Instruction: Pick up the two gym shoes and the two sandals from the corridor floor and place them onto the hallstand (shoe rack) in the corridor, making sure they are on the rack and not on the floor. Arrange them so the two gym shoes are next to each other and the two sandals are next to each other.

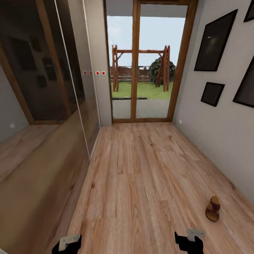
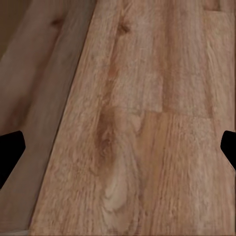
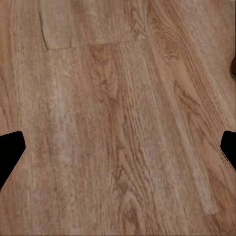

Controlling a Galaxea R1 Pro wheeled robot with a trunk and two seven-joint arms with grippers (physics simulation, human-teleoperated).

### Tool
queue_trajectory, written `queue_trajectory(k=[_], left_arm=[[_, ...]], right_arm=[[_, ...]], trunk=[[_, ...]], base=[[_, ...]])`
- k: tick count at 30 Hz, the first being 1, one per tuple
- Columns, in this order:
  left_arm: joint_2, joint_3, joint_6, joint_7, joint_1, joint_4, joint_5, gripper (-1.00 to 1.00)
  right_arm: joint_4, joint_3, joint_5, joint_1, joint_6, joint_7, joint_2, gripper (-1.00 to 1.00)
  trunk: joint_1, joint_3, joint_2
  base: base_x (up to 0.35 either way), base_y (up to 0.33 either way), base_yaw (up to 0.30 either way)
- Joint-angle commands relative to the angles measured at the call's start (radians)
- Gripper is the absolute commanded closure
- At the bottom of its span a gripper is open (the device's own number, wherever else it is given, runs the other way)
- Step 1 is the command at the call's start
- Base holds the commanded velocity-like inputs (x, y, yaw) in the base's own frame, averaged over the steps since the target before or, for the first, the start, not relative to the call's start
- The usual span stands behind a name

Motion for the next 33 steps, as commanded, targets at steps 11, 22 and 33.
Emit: queue_trajectory(k=[11,22,33], left_arm=[[-0.003,0.008,-0.002,-0.005,-0.001,0.000,-0.007,-1.00],[-0.002,0.008,-0.003,-0.005,-0.001,0.000,-0.007,-1.00],[-0.002,0.008,-0.003,-0.005,0.000,0.000,-0.007,-1.00]], right_arm=[[0.002,-0.005,0.010,-0.001,-0.002,-0.005,0.000,-1.00],[0.002,-0.005,0.010,-0.001,-0.002,-0.005,0.000,-1.00],[0.002,-0.005,0.010,-0.001,-0.002,-0.005,0.000,-1.00]], trunk=[[0.000,-0.001,0.000],[0.000,-0.001,0.000],[0.000,-0.001,0.000]], base=[[0.338,-0.002,-0.231],[0.229,-0.047,-0.264],[0.046,-0.003,-0.265]])
